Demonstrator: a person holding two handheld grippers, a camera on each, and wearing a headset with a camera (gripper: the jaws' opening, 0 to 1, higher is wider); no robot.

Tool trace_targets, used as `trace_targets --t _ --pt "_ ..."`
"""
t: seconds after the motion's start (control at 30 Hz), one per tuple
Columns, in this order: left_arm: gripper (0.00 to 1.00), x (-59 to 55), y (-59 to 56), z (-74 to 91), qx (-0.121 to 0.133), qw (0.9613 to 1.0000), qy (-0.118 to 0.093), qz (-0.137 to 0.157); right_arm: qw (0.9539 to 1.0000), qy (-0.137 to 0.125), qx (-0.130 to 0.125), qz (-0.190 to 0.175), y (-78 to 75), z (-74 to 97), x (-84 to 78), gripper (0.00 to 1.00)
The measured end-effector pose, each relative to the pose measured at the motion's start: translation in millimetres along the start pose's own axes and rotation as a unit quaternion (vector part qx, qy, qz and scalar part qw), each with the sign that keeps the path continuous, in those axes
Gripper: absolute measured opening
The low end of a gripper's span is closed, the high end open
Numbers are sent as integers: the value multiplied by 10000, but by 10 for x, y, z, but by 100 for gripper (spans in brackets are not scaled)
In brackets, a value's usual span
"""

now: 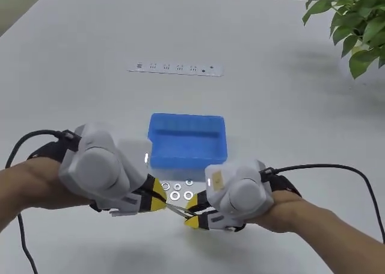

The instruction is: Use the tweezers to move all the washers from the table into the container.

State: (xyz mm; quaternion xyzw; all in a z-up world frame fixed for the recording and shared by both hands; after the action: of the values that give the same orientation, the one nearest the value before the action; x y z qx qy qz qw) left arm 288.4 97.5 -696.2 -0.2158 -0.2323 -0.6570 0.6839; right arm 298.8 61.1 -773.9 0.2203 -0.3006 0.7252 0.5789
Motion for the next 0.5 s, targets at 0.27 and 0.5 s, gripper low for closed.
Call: trace_targets --t 0.27,0.5 --pt "5 144 6 38 5 9998 -163 -85 9998 -182 -65 -98 -7 -9 75 12" --pt "5 224 -3 14 -11 9995 -301 -108 9993 -297 -101 -197 15 -13 103 12"
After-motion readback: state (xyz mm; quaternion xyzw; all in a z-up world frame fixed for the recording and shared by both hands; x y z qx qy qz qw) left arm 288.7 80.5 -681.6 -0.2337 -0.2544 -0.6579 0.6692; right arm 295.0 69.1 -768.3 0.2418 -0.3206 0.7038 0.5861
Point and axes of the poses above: the centre of the closed fingertips' face, and the gripper's own axes: z roughly backward along the fingers, y roughly to its left, x roughly out of its top, the point moved 2 cm from there along z, roughly backward along the fingers, and after that the axes turned 8 degrees about -x, right-handed, at the moved point
